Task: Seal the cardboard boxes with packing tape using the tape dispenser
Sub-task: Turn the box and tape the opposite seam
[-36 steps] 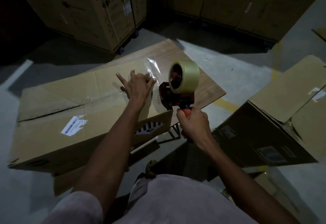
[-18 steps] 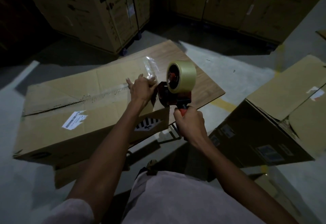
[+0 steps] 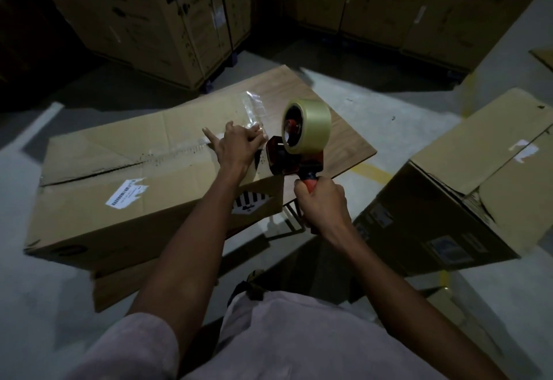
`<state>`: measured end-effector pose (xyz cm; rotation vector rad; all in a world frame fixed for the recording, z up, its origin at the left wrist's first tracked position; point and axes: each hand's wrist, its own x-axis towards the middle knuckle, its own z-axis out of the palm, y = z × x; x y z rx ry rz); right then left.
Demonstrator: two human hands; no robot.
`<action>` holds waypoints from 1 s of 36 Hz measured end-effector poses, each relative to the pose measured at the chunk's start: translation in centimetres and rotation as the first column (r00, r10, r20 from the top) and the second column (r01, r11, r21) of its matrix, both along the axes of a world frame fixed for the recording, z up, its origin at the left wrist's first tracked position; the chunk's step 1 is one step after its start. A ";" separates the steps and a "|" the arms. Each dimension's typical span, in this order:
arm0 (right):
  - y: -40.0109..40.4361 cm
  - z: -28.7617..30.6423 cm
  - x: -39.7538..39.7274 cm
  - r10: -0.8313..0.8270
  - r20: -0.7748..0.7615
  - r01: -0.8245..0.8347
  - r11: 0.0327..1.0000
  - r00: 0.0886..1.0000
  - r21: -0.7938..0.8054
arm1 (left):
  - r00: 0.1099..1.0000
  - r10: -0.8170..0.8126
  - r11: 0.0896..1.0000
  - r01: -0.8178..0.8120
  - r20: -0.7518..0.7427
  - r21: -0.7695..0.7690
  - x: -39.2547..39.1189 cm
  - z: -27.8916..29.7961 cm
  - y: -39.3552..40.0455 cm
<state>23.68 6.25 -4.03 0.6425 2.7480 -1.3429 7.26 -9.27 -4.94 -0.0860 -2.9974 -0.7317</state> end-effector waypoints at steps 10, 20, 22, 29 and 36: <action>0.2 -0.8 3.8 -0.014 0.003 0.014 0.999 1.000 0.029 | 0.999 -0.019 0.999 0.017 -0.046 -0.037 -0.2 -0.7 -0.1; -1.6 -0.9 4.4 -0.115 -0.064 0.120 0.990 0.991 0.068 | 0.983 -0.179 0.981 0.176 -0.030 -0.078 1.2 -0.1 0.2; -2.1 -1.0 4.3 -0.133 -0.048 0.137 0.986 0.990 0.091 | 0.978 -0.209 0.978 0.209 -0.019 -0.029 1.9 -0.2 0.2; -3.0 -1.1 4.3 -0.171 -0.052 0.174 0.982 0.984 0.076 | 0.982 -0.186 0.975 0.183 0.012 0.123 3.8 0.0 -0.8; -2.5 -0.3 4.5 -0.136 -0.041 0.139 0.988 0.990 0.067 | 0.995 -0.102 0.990 0.102 -0.007 0.093 3.8 -0.6 -0.5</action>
